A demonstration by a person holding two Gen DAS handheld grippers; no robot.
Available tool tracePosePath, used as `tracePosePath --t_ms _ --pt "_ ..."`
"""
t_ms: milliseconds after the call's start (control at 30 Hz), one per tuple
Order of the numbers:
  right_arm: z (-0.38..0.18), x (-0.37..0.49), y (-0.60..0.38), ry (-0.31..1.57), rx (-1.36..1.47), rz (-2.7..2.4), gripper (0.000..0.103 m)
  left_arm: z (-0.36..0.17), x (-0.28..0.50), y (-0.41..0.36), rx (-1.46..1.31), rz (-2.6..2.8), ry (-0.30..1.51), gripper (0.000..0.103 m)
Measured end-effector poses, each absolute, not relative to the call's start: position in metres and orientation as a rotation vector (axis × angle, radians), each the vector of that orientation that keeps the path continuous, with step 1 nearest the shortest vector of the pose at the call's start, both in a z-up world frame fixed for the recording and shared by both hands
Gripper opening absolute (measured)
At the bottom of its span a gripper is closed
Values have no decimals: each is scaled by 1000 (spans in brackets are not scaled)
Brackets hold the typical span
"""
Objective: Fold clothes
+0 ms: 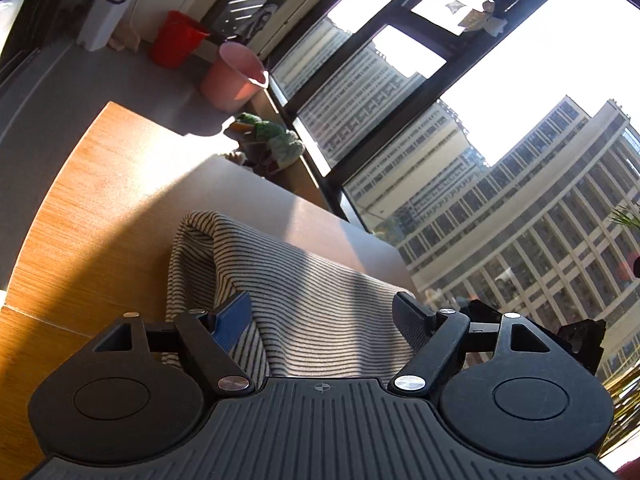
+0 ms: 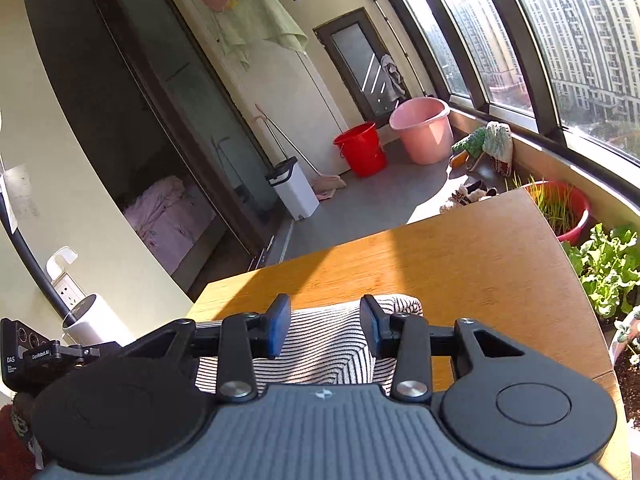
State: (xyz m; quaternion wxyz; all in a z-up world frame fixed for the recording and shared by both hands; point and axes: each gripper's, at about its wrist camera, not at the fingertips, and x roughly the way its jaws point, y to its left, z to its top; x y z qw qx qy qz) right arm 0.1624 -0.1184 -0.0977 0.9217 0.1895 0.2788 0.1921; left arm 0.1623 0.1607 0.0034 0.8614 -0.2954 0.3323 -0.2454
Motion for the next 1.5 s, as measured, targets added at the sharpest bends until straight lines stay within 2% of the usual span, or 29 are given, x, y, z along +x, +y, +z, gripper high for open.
tracePosePath --t_ms 100,267,333,433,500,600,667,700,800,833,867,933,1000,1167,1267,1300,1500 --pt "-101 175 -102 578 360 454 38 -15 170 127 -623 -590 775 84" --pt "-139 191 -71 676 238 462 37 -42 177 104 -563 -565 853 81" --pt "-152 192 -66 694 197 449 37 -43 184 105 -543 -540 848 77" --pt "-151 183 -70 699 210 448 37 -44 201 110 -507 -502 826 64" --pt "-150 174 -69 706 218 434 37 -45 220 110 -478 -473 800 60" --pt "-147 155 -56 715 182 450 45 -43 251 103 -443 -436 769 59" --pt "-144 142 -46 724 144 496 59 -40 269 99 -428 -419 757 61" --pt "-142 137 -40 727 123 518 60 -37 274 97 -431 -413 758 64" --pt "-130 125 -31 714 73 573 56 -23 272 93 -429 -406 744 76" --pt "-125 123 -33 698 60 576 46 -19 266 94 -424 -410 735 77" --pt "-118 122 -36 676 42 573 43 -15 259 95 -420 -416 732 78" --pt "-110 125 -45 646 17 536 43 -12 238 101 -410 -443 743 77" --pt "-107 133 -50 632 -29 489 43 -13 217 104 -399 -480 767 70" --pt "-127 154 -47 692 -66 474 43 -33 185 106 -470 -571 894 68" --pt "-146 151 -42 691 -66 454 45 -49 193 95 -403 -533 940 66" --pt "-145 149 -44 690 -58 451 45 -53 197 93 -386 -524 938 61" --pt "-142 125 -48 721 3 446 45 -60 240 81 -309 -493 859 61"
